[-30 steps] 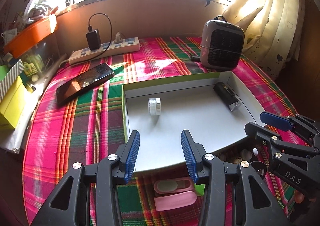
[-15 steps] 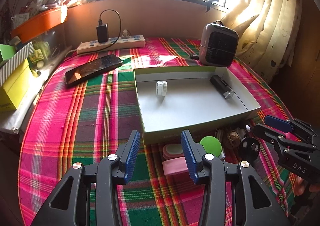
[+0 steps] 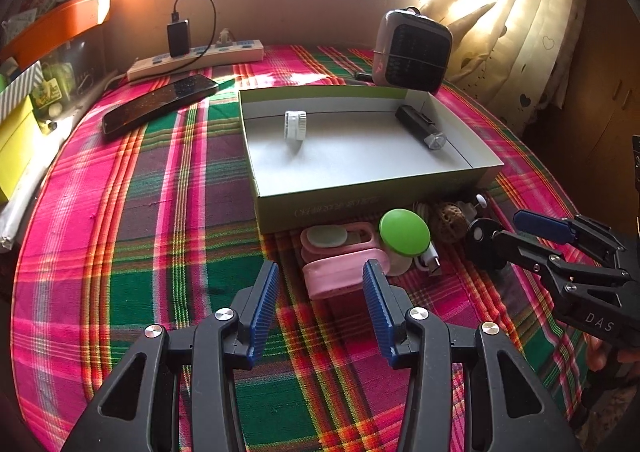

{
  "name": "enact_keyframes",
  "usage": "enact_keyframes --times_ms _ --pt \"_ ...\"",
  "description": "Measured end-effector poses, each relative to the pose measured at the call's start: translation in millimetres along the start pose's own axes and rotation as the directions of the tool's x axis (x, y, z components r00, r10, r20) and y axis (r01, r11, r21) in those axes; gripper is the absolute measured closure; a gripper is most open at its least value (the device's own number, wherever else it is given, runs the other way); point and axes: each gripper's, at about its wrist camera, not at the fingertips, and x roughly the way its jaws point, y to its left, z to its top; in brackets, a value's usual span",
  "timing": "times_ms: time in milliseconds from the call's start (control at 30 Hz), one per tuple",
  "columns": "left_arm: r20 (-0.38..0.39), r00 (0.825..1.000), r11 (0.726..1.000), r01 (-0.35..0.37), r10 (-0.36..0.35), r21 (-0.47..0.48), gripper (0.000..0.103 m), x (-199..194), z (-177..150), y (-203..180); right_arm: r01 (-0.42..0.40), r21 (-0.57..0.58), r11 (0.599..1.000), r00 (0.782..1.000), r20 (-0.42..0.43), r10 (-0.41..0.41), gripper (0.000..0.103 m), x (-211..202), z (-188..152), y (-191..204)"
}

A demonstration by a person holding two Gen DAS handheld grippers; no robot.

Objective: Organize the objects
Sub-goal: 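Withdraw both open grippers from the box back toward the remaining objects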

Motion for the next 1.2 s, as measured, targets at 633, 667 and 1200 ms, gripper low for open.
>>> enact_keyframes --times_ms 633,667,1200 --pt "-0.03 0.994 0.993 0.105 -0.104 0.05 0.058 2 -8 -21 0.04 0.001 0.999 0.998 -0.056 -0.04 0.054 12 -9 -5" --pt "-0.036 0.993 0.993 0.11 -0.108 0.051 0.058 2 -10 -22 0.042 0.003 0.999 0.998 -0.056 -0.042 0.054 11 -10 -6" --pt "-0.064 0.996 0.994 0.069 -0.064 0.088 0.058 14 -6 -29 -0.014 0.006 1.0 0.998 -0.066 0.014 0.054 21 -6 -6"
